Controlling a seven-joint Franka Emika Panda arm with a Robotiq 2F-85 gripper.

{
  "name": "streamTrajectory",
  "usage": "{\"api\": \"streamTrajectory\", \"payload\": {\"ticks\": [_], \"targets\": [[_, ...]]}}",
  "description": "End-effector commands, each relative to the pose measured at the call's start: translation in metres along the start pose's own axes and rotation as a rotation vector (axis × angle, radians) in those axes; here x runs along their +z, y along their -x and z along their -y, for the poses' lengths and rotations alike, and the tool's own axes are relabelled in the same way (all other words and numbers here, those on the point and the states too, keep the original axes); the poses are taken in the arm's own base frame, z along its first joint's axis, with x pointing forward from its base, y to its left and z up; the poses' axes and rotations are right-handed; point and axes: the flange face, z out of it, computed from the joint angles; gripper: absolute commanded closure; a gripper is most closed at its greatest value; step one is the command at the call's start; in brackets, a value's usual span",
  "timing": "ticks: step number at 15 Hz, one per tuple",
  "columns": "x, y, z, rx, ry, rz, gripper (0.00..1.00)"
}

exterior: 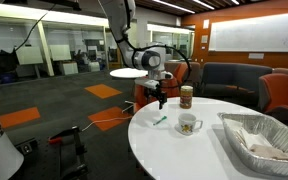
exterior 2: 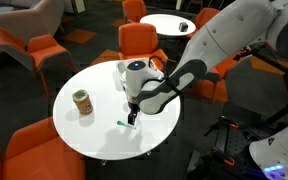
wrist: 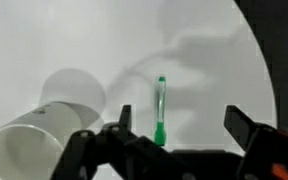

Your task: Pick up the green and white object on the table and put it in the cup

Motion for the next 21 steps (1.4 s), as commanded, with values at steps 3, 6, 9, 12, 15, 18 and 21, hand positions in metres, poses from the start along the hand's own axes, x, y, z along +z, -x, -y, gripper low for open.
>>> {"api": "streamTrajectory", "payload": {"ticks": [3,6,9,12,15,18,21], "targets": [[0.037,-0.015,-0.002,-0.042,0.022,0.021,0.05],[0.058,-0.016,-0.003,-0.049,0.015,0.047,0.11],[0.074,-0.017,-0.003,-0.056,0.01,0.068,0.18],[0.086,-0.018,-0.004,-0.054,0.005,0.085,0.25],[0.094,-0.02,-0.004,-0.051,0.001,0.098,0.29],[0.098,-0.023,-0.002,-0.051,-0.001,0.108,0.55],[0.102,-0.024,0.0,-0.058,-0.002,0.11,0.67]]}}
